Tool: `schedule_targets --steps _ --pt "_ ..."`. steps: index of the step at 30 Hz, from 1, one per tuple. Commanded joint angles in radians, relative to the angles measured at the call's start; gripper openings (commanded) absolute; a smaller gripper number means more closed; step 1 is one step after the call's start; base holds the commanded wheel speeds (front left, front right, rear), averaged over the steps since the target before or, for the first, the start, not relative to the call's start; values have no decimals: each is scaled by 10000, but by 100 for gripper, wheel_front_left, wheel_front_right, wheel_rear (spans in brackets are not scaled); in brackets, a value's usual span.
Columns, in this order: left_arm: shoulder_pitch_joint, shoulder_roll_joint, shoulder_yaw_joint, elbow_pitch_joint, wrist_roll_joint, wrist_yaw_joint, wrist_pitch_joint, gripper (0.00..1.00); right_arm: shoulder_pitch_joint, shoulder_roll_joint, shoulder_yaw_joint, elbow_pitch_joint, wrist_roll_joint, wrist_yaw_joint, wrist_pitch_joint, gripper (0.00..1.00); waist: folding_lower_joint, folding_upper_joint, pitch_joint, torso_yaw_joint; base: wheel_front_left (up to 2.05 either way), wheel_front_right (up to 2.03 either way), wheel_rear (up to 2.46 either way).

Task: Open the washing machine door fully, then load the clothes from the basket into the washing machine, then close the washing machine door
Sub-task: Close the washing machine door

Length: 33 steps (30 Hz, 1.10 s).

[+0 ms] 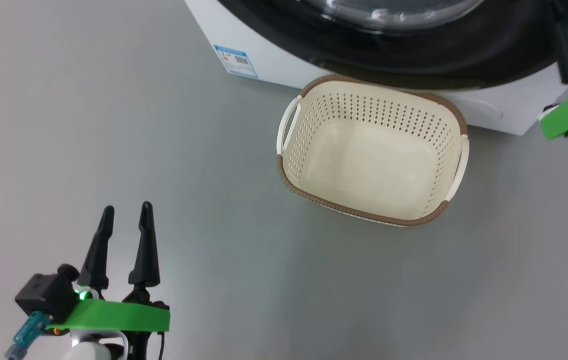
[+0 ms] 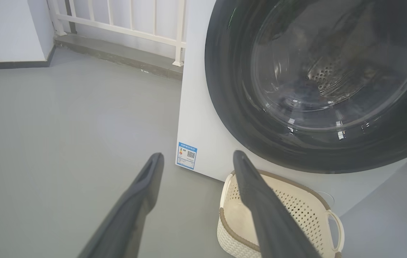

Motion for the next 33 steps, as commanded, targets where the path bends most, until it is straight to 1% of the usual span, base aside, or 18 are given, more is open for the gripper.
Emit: schedule_targets --steps 1,13,22,26,33 --pt "-220 164 389 -239 59 -30 -135 100 -174 -115 -73 -97 -133 -4 -82 0 0 -1 244 153 0 0 0" --pt "-370 63 273 -72 87 -41 -135 100 -962 -50 -747 613 -689 -4 -82 0 0 -1 233 212 0 0 0" --pt "-400 95 250 -53 6 -43 -135 100 -1362 74 -537 1147 -778 -4 -82 0 0 -1 198 183 0 0 0" --pt "-362 79 243 0 -32 -43 -135 100 -1145 206 -443 1117 -785 -4 -82 0 0 -1 1 137 0 0 0" --pt "-301 163 279 44 -5 -43 -135 100 -493 399 -252 530 -916 -4 -82 0 0 -1 -441 -160 0 0 0"
